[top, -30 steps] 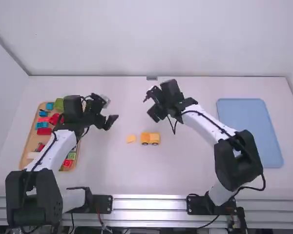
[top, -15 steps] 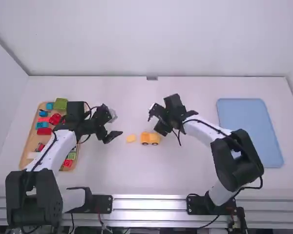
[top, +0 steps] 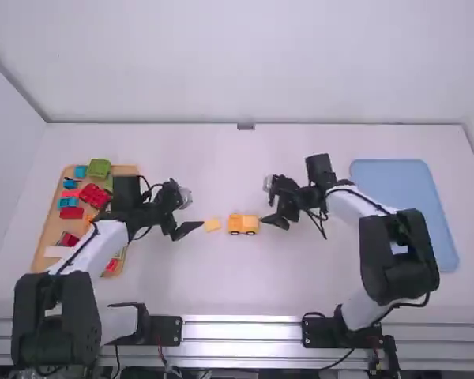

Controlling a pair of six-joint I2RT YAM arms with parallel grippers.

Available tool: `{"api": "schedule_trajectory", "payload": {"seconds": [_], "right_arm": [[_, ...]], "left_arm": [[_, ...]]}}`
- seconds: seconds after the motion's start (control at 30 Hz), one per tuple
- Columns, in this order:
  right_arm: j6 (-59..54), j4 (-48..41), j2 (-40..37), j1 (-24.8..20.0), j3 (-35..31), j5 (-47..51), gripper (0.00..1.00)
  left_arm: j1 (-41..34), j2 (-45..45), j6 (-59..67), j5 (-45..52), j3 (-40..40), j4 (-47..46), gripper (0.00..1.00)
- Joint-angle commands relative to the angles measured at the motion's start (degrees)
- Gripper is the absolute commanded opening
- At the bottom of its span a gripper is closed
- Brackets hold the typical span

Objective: Assemble lego blocks to make yellow taxi

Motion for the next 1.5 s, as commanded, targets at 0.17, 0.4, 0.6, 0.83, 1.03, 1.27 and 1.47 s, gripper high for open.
{"api": "schedule_trajectory", "payload": {"seconds": [0.17,0.4,0.6,0.83,1.03,1.27,1.47], "right_arm": [[-9.4,-0.5,-1.6,-3.4,-2.9,-16.0,0.98],[-7.5,1.4,-1.6,-2.6,-3.0,-16.5,0.98],[-7.5,1.6,-1.6,-1.0,-3.0,-16.4,0.98],[-6.0,3.6,-1.6,0.9,-2.9,-13.8,0.98],[-0.6,8.1,-1.6,2.4,-3.0,-11.4,0.98],[-0.8,8.4,-1.6,1.8,-3.0,-11.5,0.98],[-0.8,8.3,-1.6,1.7,-3.0,-11.7,0.98]], "left_arm": [[-0.7,0.0,2.7,7.2,-7.1,7.0,0.99],[-0.8,8.5,-1.3,7.2,-9.4,20.0,0.99],[-0.8,22.6,2.4,14.4,-5.2,24.8,0.99],[-3.0,30.3,3.2,10.0,-2.4,27.6,0.99],[-5.7,31.8,2.3,0.8,-2.4,29.4,0.88],[-5.0,32.9,0.8,-0.2,-2.4,30.8,0.79],[-5.6,35.0,0.8,0.0,-2.4,33.2,0.76]]}}
